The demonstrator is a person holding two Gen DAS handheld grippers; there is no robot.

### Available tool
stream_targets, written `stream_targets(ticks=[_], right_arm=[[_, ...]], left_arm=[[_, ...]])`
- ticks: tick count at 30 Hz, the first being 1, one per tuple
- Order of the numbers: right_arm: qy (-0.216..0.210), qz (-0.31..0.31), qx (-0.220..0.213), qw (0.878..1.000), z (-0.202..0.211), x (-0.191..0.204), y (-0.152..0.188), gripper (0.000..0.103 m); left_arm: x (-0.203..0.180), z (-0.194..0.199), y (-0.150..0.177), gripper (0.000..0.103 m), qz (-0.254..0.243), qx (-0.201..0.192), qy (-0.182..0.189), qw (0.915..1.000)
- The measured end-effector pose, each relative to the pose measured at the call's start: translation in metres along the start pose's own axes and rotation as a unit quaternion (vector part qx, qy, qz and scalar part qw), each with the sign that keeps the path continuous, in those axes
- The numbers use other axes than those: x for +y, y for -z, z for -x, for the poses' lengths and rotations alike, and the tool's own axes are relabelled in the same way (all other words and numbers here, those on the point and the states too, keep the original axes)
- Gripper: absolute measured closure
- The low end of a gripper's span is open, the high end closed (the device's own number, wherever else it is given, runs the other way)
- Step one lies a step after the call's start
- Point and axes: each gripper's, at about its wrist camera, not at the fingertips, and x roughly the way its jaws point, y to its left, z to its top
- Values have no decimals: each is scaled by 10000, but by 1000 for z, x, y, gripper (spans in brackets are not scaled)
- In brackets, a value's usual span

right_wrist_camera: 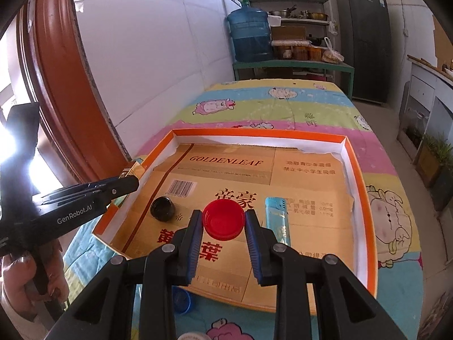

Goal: Organize rigid objects
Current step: 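Carry the gold tube with the left tool while the right tool carries the red cap into the tray, then open the left tool to set the gold tube down while the right tool releases the red cap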

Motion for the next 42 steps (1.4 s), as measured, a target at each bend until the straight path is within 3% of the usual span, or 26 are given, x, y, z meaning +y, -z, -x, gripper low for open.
stream_targets(ticks=[19, 31, 42], right_arm=[[40, 42, 346, 9994, -34, -1, 2, 73], [175, 89, 537, 9984, -44, -2, 5, 73], [317, 227, 538, 9978, -46, 2, 8, 71]], left_arm=[[2, -35, -3, 85, -34, 371, -131, 9992], [-8, -42, 2, 84, -316, 402, -220, 9985], [-4, -39, 1, 81, -186, 355, -49, 9992]])
